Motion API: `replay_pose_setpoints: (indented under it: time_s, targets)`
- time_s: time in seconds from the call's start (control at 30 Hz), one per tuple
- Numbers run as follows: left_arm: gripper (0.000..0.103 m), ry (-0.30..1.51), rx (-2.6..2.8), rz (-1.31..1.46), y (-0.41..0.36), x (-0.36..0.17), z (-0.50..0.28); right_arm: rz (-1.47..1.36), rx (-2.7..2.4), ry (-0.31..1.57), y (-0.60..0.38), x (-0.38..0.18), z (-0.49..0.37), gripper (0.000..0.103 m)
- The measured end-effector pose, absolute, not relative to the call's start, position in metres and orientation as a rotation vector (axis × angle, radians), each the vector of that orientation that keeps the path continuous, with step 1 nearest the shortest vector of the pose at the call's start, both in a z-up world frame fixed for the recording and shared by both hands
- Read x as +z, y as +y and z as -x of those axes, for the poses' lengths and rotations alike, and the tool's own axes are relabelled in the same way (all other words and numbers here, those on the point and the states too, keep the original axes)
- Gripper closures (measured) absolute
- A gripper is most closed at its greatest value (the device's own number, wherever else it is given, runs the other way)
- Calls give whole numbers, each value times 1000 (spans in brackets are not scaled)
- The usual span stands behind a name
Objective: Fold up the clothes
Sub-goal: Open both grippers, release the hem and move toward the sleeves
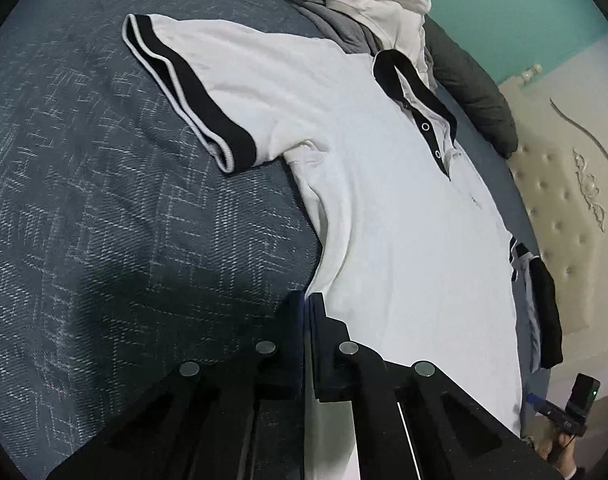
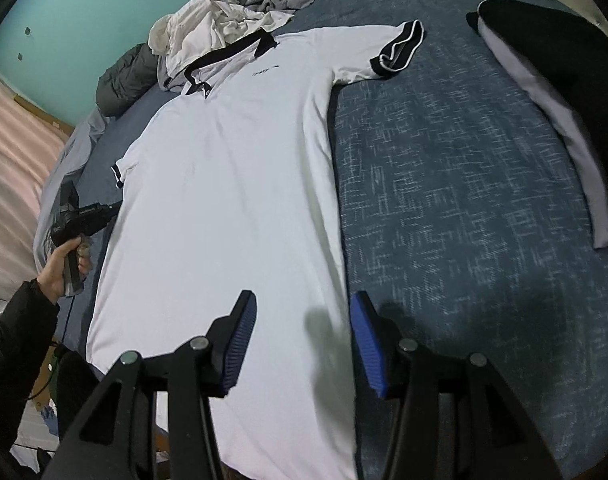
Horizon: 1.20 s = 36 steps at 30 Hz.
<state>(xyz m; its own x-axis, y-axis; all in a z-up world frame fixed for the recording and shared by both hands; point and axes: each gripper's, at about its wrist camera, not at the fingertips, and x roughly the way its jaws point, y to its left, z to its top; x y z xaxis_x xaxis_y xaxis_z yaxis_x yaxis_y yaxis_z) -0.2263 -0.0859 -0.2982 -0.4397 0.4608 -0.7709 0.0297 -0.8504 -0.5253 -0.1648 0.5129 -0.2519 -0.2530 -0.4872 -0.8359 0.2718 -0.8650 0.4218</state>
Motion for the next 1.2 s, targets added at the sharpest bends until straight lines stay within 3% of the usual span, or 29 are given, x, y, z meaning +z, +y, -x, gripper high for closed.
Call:
replay_pose_setpoints:
  time_s: [0.13,0.5,0.63,0.8,0.87,0.97,1.2]
  targets:
    - [100,-761,2393,1467,-97,-297,228,-1524,-2130,-231,502,-250,164,53]
    - [97,-675,2433,1505,-89,-296,228,-1533,-2142,-196,498,-247,160,53]
    - [82,-648,2449,1475,-88,-288,210,-1539,-2183,-309,516,-251,170,53]
    - [80,-600,2486,1452,-84,-282,187,-1528,-2247,-584,540,-260,204,49]
    - [75,-577,2505,1449,-78,-282,183,-1510,-2253,-680,545,-264,223,49]
    - [67,-547,2523,1448,-73,-286,180,-1510,-2255,-700,536,-270,255,49]
    - [59,-510,2528,1456,-70,-293,178,-1536,-2305,-548,493,-282,307,52]
